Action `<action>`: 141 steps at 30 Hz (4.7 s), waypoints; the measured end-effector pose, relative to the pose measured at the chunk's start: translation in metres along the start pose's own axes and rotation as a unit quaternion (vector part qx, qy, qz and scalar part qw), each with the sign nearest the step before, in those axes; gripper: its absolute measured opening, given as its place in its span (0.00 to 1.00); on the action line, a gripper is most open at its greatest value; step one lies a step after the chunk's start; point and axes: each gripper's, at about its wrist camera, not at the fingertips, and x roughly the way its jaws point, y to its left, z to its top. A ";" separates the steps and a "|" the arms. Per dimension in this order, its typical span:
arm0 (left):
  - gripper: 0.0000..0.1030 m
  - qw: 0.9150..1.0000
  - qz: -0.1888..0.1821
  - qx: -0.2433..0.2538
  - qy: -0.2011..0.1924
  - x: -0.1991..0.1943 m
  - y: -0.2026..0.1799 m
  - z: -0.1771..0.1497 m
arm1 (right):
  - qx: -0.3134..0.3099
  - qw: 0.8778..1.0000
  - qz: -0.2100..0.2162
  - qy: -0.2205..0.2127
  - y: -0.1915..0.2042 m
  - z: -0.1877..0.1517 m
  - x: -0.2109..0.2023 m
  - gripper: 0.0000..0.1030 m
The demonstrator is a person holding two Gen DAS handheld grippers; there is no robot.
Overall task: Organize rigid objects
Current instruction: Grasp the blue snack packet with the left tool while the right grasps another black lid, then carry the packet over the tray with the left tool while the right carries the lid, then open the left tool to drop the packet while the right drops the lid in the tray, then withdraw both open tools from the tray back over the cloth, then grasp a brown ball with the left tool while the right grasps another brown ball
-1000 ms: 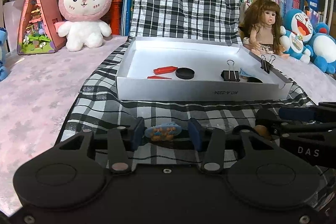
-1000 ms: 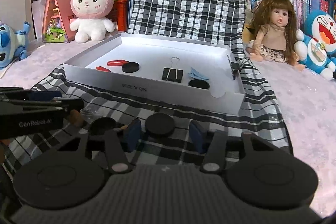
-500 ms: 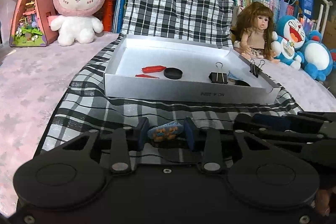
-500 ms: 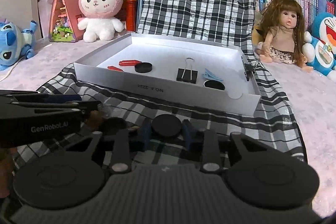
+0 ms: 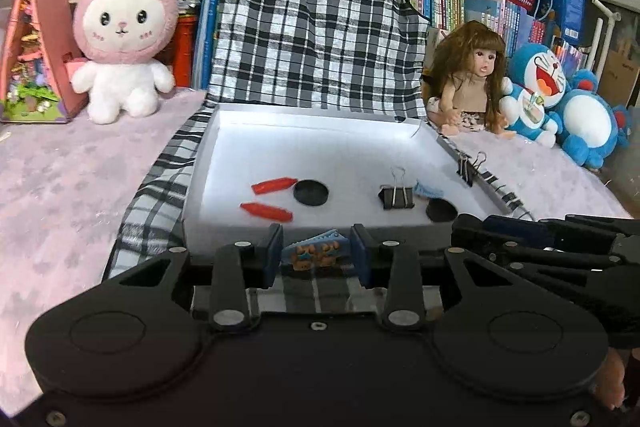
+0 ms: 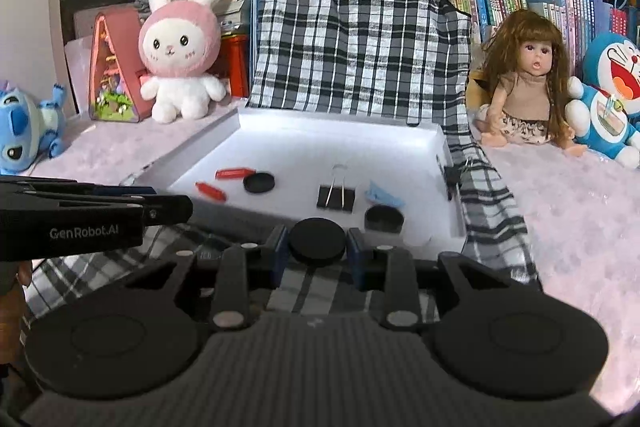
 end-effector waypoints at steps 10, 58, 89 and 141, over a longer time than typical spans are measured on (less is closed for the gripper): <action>0.34 0.999 -0.013 -0.020 0.038 0.041 0.017 0.057 | 0.032 0.998 0.018 0.041 -0.027 0.043 0.028 0.36; 0.37 0.990 0.048 -0.004 0.129 0.176 0.034 0.085 | 0.066 0.983 -0.030 0.170 -0.058 0.075 0.156 0.40; 0.75 0.998 0.003 0.066 -0.002 0.020 -0.006 0.028 | -0.009 0.999 0.021 0.033 -0.021 0.028 0.028 0.72; 0.21 0.998 0.013 0.055 -0.020 -0.016 -0.025 -0.082 | -0.079 0.996 0.050 -0.006 0.037 -0.063 -0.009 0.25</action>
